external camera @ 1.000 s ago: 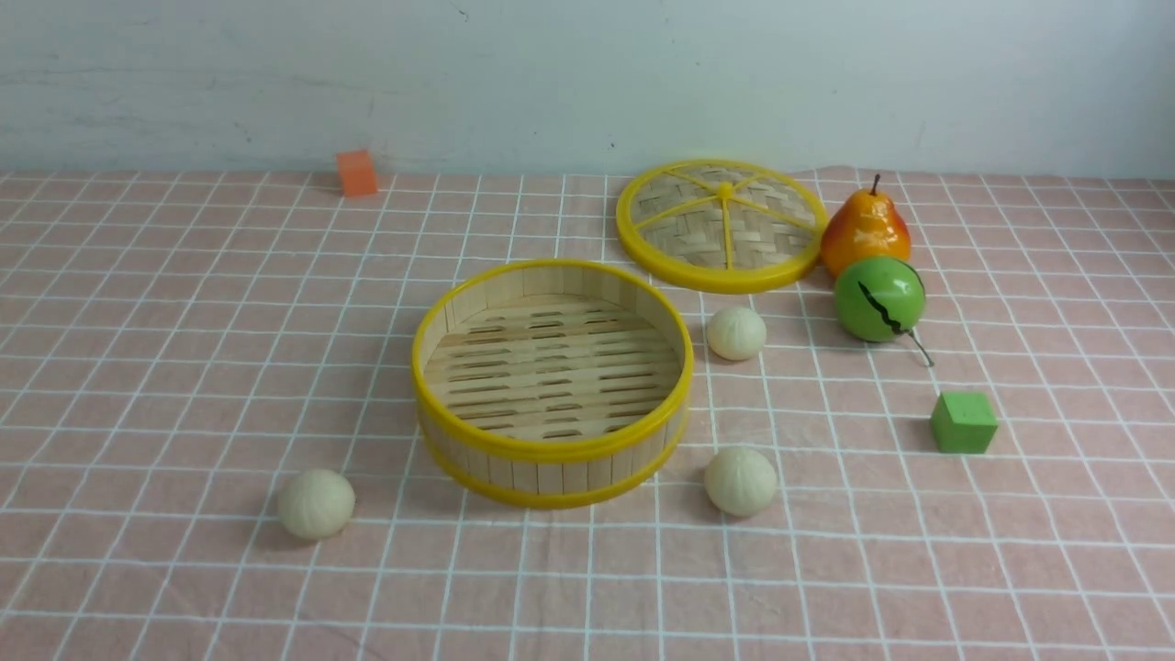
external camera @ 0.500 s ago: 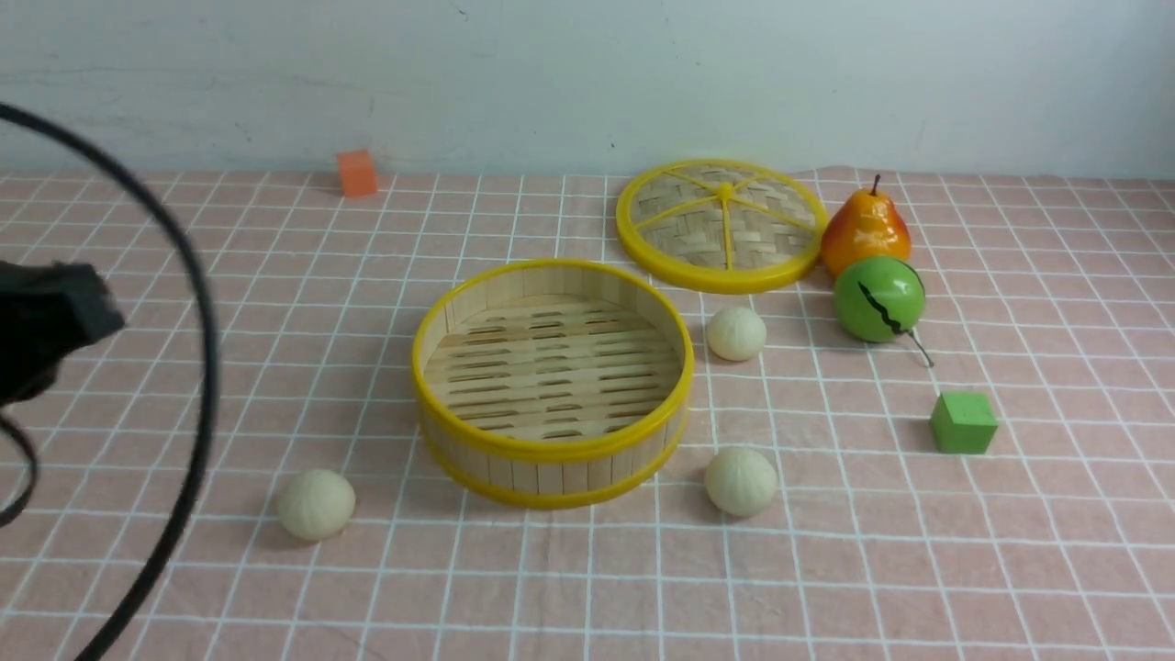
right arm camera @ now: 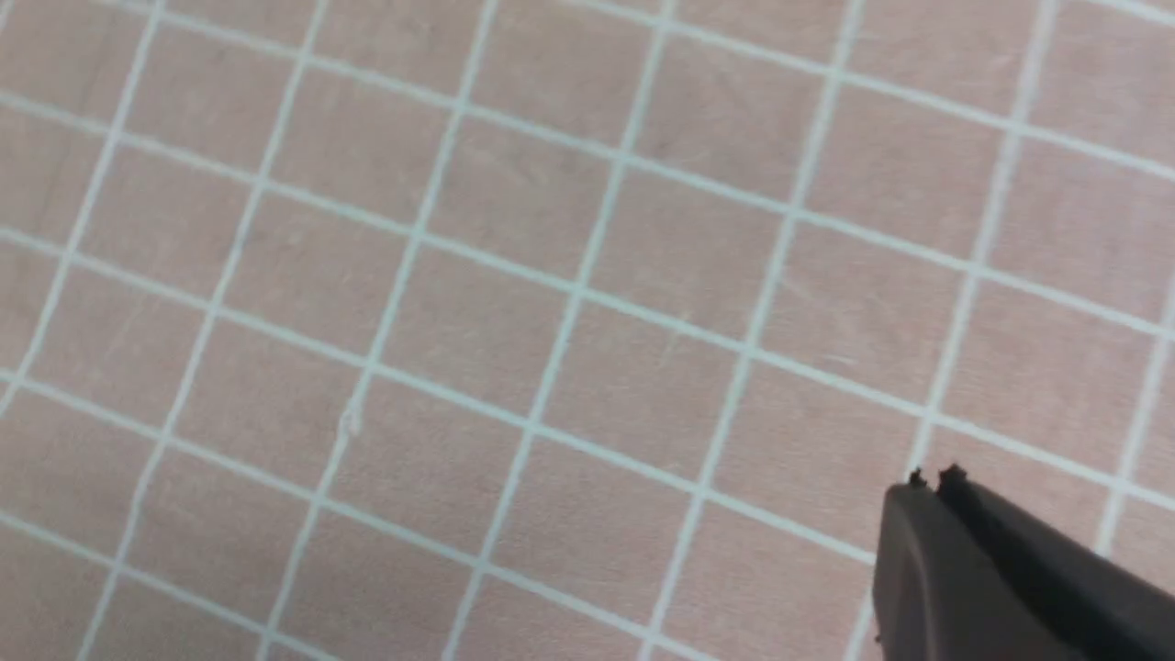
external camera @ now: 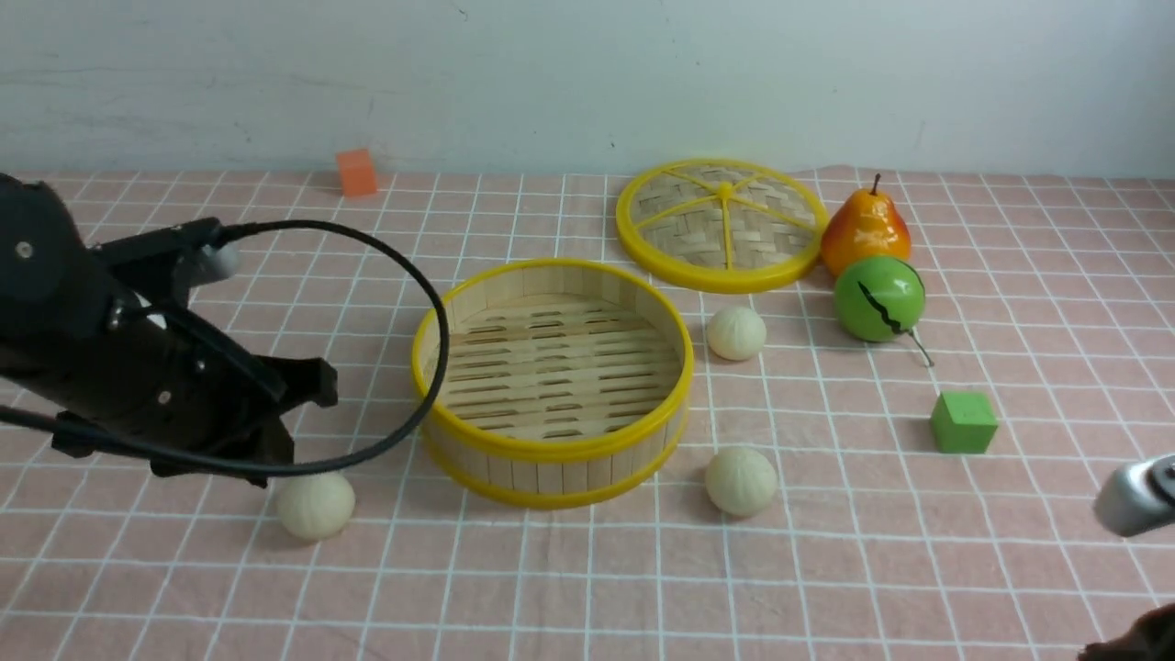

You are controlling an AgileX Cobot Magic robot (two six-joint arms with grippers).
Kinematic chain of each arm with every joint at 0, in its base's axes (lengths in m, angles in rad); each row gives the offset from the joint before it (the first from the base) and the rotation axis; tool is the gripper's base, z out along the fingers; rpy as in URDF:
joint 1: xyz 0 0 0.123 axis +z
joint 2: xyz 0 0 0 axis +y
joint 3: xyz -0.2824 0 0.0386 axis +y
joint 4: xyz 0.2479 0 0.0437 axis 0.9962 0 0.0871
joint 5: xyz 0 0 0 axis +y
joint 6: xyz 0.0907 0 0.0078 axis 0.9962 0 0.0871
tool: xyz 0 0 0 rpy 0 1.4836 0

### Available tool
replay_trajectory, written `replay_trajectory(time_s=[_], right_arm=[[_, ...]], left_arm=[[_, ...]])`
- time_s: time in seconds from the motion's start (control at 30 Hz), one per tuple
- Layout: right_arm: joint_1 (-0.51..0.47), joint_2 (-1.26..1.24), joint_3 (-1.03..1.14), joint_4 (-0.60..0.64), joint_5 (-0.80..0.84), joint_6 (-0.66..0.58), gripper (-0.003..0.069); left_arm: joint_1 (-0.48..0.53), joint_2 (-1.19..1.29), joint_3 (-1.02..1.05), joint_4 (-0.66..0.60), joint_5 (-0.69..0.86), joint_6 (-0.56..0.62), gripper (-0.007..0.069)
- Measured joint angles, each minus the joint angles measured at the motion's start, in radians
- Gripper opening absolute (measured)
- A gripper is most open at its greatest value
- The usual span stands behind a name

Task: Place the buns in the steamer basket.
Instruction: Use the left arm to grab a steamed stuffed bun

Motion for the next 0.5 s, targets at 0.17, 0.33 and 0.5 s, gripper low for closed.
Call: replay_trajectory(time_s=[0.17,0.33,0.5], right_arm=[[0.049,0.078,-0.018,0.019,-0.025,-0.018,-0.0002],[0.050,0.079,-0.023,0.031,-0.031,-0.018,-0.0001],[0.052,0.079,-0.023,0.070,-0.031,-0.026,0.0000]], left_arm=[[0.000,0.091,-0.012,0.028,-0.070,0.069,0.0327],[0.000,0.196,-0.012,0.069,-0.155,0.085,0.0274],[0.000,0.262,-0.012,0.066,-0.203,0.089,0.0114]])
